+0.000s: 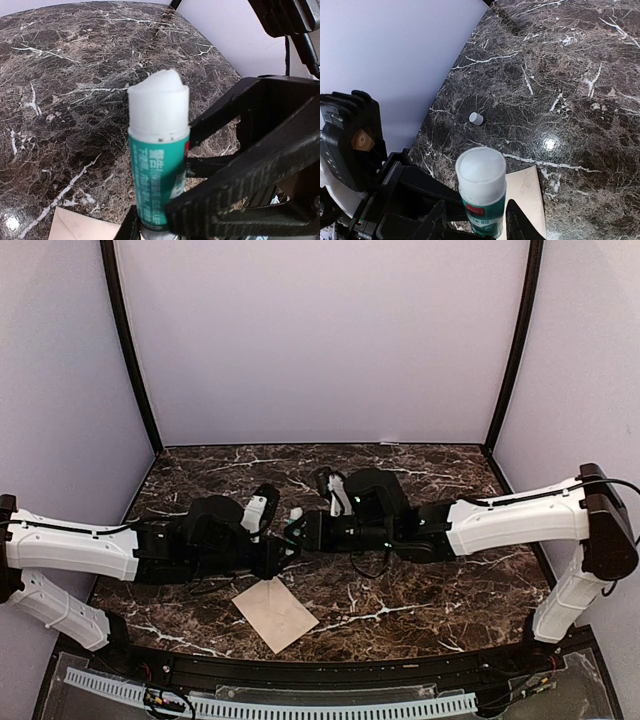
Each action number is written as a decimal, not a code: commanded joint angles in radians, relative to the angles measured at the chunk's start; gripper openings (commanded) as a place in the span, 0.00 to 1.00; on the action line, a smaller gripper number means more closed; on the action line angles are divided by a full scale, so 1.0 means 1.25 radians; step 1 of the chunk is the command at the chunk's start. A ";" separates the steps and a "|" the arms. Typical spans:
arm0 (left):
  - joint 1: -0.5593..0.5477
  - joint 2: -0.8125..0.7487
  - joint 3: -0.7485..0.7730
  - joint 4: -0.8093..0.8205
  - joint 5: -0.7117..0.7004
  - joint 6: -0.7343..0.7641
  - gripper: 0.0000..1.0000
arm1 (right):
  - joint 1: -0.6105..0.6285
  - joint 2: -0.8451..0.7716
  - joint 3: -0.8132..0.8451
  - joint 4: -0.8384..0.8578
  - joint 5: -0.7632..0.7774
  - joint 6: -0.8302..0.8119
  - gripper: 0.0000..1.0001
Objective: Place the letter into the envelope and seal it
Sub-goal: Screw the solid glue.
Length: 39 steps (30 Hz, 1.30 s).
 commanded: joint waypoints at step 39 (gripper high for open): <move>0.040 -0.074 -0.014 0.327 0.782 -0.060 0.00 | -0.055 -0.206 -0.155 0.394 -0.719 -0.153 0.00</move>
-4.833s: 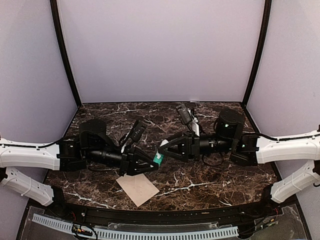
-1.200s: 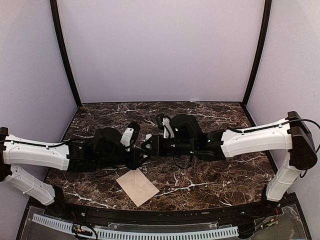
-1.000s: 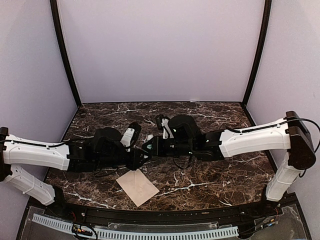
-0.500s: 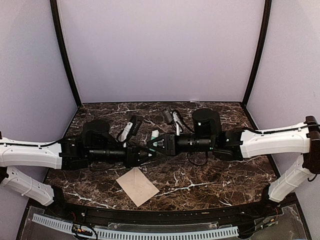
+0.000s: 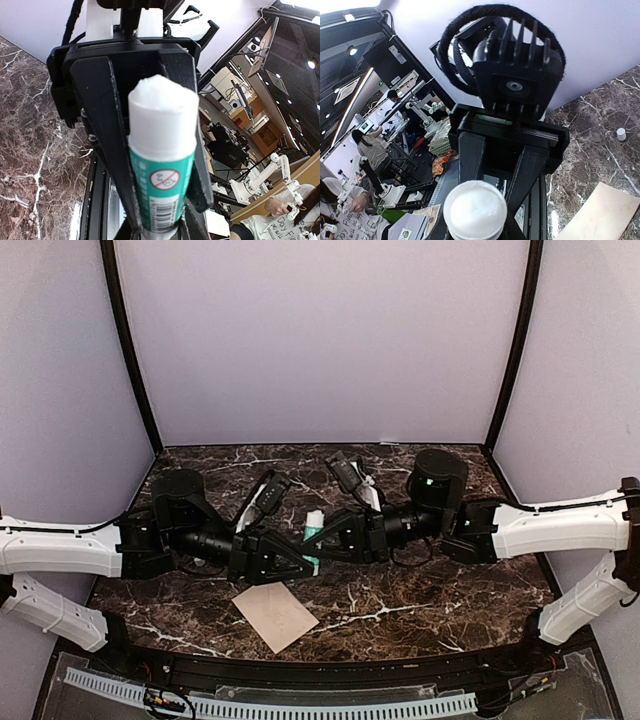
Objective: Place the letter into the envelope and seal it
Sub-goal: Screw the solid glue.
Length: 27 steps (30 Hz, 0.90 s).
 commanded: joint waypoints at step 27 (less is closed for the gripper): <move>-0.009 0.017 0.008 -0.265 -0.655 0.043 0.00 | 0.041 0.102 0.120 -0.305 0.661 0.120 0.68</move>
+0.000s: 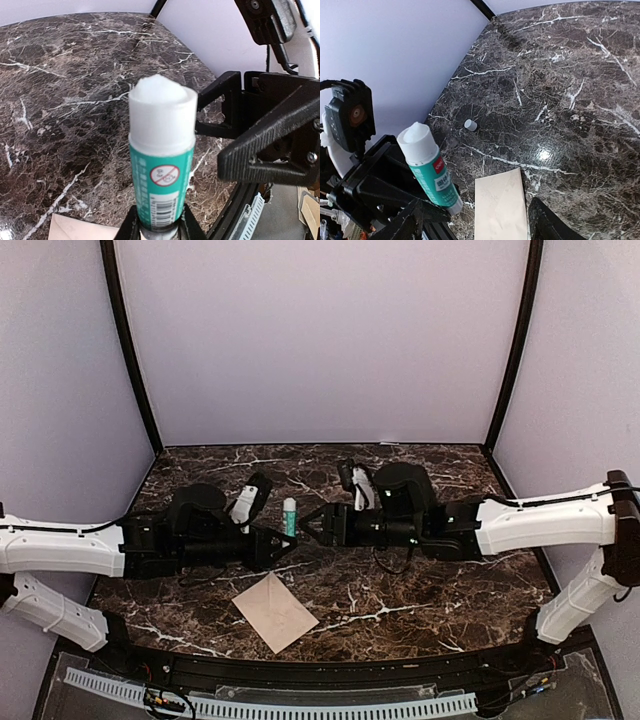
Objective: Place the letter into the envelope and seal it
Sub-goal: Screw the solid glue.
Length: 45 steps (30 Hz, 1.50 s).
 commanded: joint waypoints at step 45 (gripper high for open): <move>0.002 -0.033 0.006 0.158 0.516 0.021 0.00 | -0.008 -0.063 -0.027 0.315 -0.556 -0.135 0.59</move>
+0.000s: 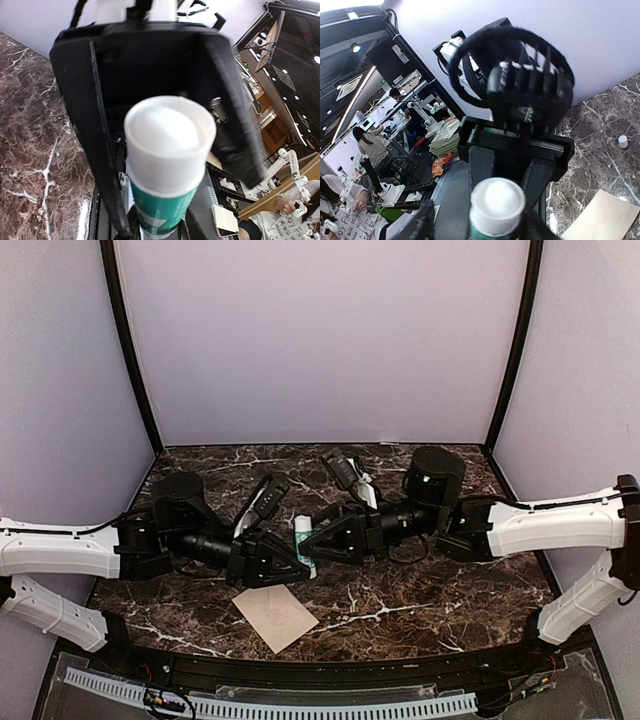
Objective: Place the letter into the envelope and seal it
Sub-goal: Screw the solid glue.
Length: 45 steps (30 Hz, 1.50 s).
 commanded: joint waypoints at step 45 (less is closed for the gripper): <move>-0.011 -0.067 -0.039 -0.078 -0.085 0.056 0.00 | 0.022 0.099 0.099 -0.080 0.094 -0.048 0.00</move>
